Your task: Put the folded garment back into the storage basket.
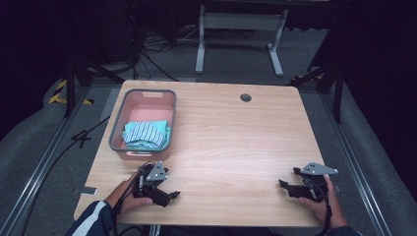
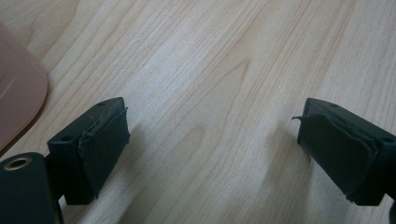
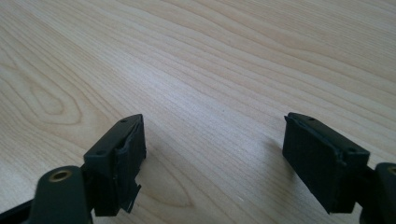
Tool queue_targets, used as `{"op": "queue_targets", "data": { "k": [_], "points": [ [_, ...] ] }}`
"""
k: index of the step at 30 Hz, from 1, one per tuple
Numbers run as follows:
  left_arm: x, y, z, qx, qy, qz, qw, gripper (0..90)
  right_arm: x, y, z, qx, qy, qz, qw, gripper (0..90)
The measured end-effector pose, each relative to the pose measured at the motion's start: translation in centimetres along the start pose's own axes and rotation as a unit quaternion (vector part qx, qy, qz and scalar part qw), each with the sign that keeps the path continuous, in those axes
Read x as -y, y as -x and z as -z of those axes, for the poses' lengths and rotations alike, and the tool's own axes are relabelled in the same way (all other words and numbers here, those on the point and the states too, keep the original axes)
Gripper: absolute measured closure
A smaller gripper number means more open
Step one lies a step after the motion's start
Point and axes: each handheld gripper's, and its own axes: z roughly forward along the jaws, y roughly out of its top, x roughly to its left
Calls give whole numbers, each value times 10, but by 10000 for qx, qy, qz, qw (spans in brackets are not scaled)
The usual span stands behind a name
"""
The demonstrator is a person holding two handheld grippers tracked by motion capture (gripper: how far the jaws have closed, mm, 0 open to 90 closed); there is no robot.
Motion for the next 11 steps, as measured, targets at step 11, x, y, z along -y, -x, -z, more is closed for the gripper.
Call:
{"op": "queue_targets", "data": {
  "k": [11],
  "points": [
    [-1, -1, -1, -16, -39, 12, 10000, 61, 0, 0, 0, -3, 1, 0, 10000, 220]
  ]
}}
